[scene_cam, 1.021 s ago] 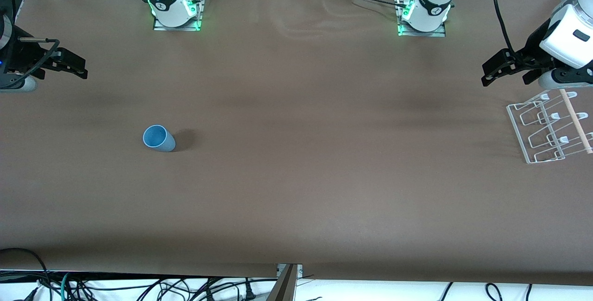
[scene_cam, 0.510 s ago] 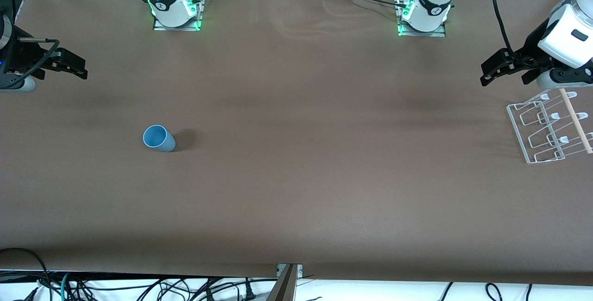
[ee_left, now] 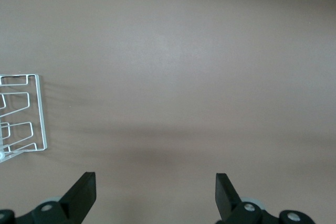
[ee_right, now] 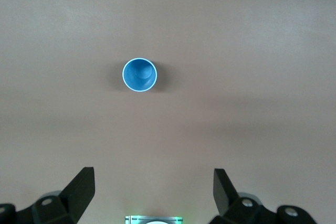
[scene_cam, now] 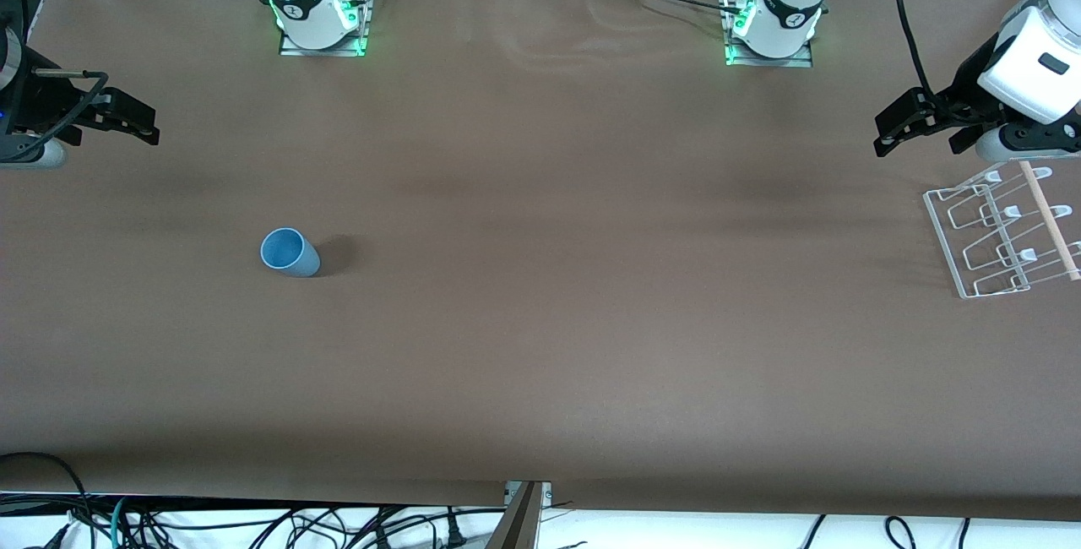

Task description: Transfer cup to left arm and place on rack

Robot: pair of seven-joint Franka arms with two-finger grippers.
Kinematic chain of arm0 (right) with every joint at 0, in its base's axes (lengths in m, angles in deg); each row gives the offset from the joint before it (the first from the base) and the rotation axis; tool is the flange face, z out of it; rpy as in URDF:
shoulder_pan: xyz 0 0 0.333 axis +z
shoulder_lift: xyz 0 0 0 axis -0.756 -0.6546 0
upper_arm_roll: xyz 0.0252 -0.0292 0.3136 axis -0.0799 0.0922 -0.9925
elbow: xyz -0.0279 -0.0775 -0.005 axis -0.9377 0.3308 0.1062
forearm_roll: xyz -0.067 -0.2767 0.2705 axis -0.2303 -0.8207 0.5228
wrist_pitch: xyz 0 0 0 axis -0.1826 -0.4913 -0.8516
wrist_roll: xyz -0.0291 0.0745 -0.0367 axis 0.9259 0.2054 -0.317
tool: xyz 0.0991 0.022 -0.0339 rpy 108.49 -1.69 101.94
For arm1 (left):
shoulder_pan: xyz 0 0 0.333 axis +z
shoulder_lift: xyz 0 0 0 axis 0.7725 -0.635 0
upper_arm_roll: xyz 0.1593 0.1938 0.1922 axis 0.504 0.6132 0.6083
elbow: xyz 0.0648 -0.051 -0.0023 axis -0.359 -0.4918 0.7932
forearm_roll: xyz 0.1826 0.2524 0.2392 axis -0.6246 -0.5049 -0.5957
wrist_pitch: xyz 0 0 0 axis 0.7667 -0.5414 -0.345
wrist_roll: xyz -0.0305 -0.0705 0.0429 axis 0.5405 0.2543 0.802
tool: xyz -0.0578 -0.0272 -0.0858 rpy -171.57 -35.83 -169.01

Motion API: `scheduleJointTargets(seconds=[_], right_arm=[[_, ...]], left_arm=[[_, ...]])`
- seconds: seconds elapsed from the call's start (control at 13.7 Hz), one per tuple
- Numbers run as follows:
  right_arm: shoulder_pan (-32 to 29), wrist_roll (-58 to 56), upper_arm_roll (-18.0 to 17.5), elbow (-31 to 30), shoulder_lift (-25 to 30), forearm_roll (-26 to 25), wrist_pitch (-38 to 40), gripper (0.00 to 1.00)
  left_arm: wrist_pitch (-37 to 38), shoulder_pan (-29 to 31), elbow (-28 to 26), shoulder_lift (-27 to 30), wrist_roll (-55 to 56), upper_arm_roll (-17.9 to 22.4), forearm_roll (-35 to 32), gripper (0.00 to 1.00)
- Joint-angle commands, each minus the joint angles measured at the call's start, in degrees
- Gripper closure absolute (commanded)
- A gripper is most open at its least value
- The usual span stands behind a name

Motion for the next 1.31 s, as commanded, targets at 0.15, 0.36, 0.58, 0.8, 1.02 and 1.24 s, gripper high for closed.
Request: scheduleJointTargets(seconds=[0.15, 0.36, 0.58, 0.8, 1.02, 1.24], right_arm=[[-0.34, -0.29, -0.53, 1.1, -0.37, -0.55, 0.28, 0.0], [-0.52, -0.29, -0.44, 1.1, -0.37, -0.46, 0.27, 0.0], [-0.52, -0.2, -0.44, 1.1, -0.37, -0.55, 0.19, 0.0], [-0.43, -0.11, -0.62, 1.1, -0.8, -0.63, -0.16, 0.0], [-1.13, 0.41, -0.27, 1.1, -2.03, -1.33, -0.17, 0.0], [-1.31, -0.02, -0.27, 1.1, -3.88, -2.74, -1.38, 0.0]], left_arm=[[1.07, 0.21, 1.32, 0.02, -0.37, -0.44, 0.24, 0.0], [1.07, 0.21, 1.32, -0.06, -0.37, -0.35, 0.24, 0.0], [1.07, 0.21, 1.32, -0.07, -0.46, -0.35, 0.24, 0.0], [1.15, 0.21, 1.32, -0.07, -0.46, -0.35, 0.32, 0.0], [1.07, 0.3, 1.32, -0.06, -0.46, -0.35, 0.24, 0.0], [1.15, 0.3, 1.32, -0.06, -0.54, -0.35, 0.24, 0.0]])
